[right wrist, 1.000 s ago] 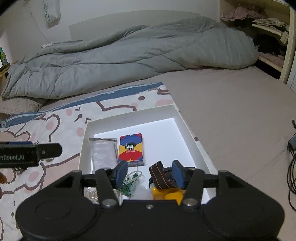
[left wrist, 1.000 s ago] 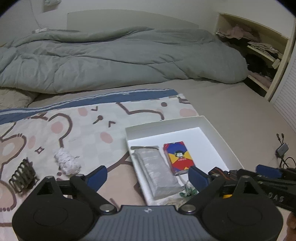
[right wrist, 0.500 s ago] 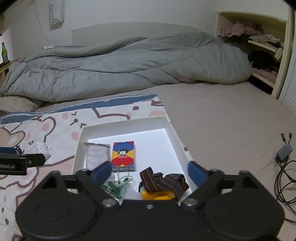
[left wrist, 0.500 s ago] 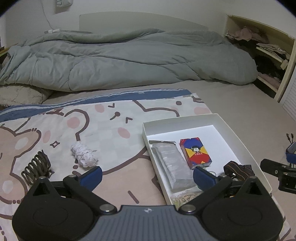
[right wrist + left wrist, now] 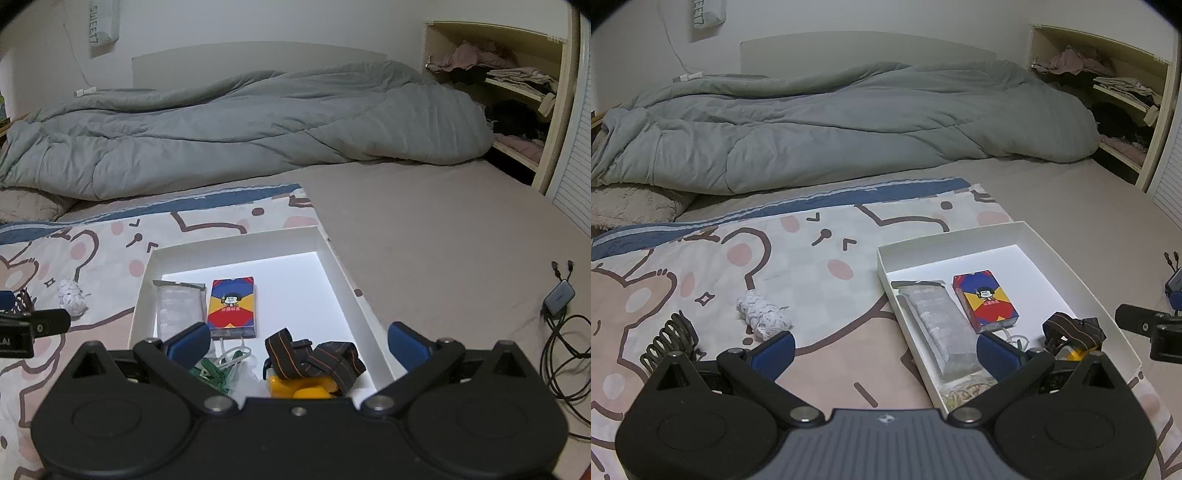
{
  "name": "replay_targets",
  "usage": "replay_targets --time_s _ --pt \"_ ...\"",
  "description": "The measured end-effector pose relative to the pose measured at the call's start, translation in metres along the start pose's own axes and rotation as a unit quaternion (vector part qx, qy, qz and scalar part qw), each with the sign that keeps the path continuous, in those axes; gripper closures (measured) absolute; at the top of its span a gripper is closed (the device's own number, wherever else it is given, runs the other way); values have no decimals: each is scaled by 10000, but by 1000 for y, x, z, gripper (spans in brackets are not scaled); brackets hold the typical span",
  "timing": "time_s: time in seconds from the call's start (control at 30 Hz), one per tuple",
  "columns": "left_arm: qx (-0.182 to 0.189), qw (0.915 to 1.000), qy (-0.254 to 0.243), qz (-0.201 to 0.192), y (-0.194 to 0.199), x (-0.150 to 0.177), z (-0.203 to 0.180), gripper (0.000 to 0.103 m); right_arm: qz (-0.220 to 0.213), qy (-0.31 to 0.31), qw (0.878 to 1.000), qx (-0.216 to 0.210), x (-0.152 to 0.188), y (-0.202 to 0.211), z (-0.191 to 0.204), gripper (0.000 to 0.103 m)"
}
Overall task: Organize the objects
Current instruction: 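Move the left tool toward the dark hair clip while the right tool approaches the tissue wad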
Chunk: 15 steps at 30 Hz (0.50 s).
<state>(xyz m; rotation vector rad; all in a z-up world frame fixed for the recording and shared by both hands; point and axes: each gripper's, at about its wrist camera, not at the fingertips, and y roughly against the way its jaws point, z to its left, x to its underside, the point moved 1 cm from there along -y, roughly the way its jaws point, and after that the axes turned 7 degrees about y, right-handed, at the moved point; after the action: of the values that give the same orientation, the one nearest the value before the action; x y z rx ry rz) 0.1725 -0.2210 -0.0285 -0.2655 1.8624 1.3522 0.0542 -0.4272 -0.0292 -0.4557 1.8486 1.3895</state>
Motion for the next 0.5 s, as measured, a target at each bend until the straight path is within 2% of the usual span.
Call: replay_targets --time_s 0.23,0.5 --pt "-108 9998 173 -39 0 -2 21 0 20 -27 10000 -1 -3 -4 6 0" --pt "-360 9983 428 -148 8 -6 57 0 18 93 9999 -112 -11 -9 31 0"
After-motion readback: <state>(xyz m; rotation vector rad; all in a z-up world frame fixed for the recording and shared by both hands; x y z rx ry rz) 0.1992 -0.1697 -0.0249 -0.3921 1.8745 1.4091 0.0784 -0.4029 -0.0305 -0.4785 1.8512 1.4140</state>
